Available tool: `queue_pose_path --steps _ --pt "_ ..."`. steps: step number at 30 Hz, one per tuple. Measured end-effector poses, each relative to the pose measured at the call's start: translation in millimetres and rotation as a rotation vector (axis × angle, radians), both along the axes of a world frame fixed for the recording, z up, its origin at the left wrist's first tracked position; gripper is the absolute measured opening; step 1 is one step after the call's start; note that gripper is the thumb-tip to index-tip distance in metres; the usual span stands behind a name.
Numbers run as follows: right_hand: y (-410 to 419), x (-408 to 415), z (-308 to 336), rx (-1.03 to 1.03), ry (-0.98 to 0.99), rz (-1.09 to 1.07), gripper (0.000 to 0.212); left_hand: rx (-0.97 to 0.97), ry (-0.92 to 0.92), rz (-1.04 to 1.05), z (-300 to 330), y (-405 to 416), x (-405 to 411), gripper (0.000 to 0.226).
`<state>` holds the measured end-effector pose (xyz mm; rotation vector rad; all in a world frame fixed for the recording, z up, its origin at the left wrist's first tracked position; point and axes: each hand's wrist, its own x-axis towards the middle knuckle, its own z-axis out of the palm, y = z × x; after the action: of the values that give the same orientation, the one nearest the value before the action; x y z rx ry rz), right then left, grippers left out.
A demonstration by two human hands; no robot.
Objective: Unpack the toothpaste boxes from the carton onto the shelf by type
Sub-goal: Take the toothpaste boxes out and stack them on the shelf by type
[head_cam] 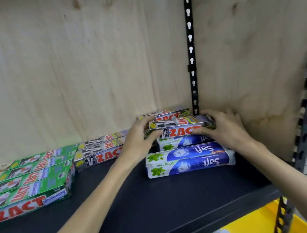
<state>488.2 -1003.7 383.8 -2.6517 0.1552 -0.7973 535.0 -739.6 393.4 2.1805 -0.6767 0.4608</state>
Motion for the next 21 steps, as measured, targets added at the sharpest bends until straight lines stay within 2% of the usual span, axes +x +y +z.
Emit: queue_pose_path --steps 6,11,17,21 --pt "1.3 3.4 -1.0 0.064 -0.042 0.071 0.085 -0.008 -0.012 -0.002 4.3 9.9 7.5 0.06" --pt "19.6 2.8 10.4 0.116 0.034 0.184 0.105 -0.021 -0.041 0.038 10.5 39.9 -14.3 0.058" --pt "83.7 1.4 24.3 0.024 0.077 0.266 0.085 0.095 0.031 0.155 22.6 117.6 -36.9 0.057" --pt "126.3 3.5 27.4 0.002 0.081 0.342 0.088 0.198 0.117 0.201 30.3 161.3 -48.4 0.054"
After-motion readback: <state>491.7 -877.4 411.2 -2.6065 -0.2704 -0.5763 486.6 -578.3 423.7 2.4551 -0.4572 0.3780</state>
